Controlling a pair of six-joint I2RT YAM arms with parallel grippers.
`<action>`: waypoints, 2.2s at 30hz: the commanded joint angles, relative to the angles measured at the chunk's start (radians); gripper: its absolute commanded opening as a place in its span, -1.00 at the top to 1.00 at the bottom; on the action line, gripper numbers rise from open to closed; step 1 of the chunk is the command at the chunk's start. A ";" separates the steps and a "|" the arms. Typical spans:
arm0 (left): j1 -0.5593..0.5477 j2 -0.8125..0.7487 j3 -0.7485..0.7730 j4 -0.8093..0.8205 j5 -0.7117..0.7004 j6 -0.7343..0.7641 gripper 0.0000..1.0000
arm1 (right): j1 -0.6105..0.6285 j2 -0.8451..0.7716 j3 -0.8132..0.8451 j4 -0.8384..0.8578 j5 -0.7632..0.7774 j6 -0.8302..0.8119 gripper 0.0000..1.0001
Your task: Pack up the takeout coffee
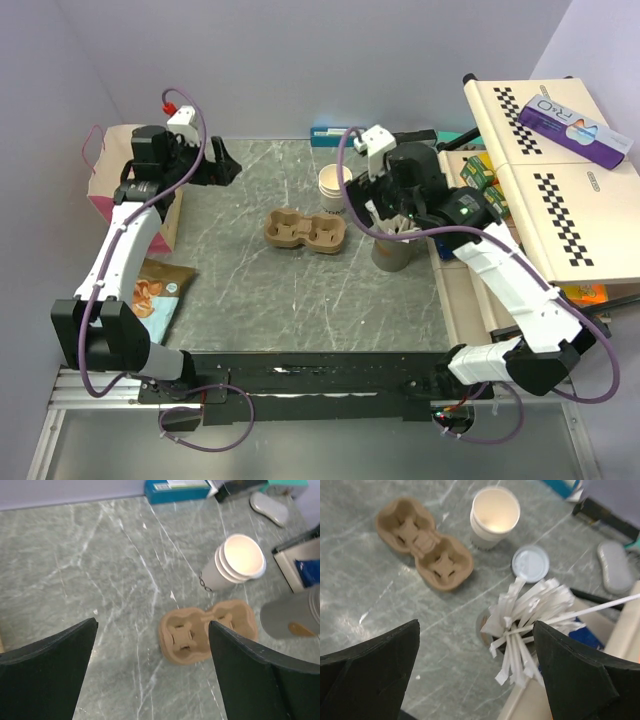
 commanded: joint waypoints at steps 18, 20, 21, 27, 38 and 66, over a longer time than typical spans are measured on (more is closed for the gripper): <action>-0.142 0.039 0.090 -0.114 0.172 0.254 -0.90 | -0.049 0.204 0.199 0.138 -0.289 -0.084 -0.46; -0.143 0.099 0.155 -0.175 0.134 0.236 -0.86 | -0.066 0.282 0.294 0.135 -0.311 -0.099 -0.32; -0.142 0.116 0.207 -0.194 0.124 0.223 -0.85 | -0.090 0.309 0.322 0.132 -0.359 -0.124 -0.15; -0.140 0.077 0.126 -0.182 0.120 0.196 -0.79 | -0.130 0.612 0.625 -0.102 -0.590 -0.355 -0.08; -0.142 -0.062 -0.017 -0.202 0.065 0.242 -0.82 | -0.161 0.819 0.673 -0.076 -0.564 -0.474 0.02; -0.134 -0.030 -0.063 -0.176 0.081 0.214 -0.82 | -0.199 0.916 0.596 -0.095 -0.493 -0.529 0.24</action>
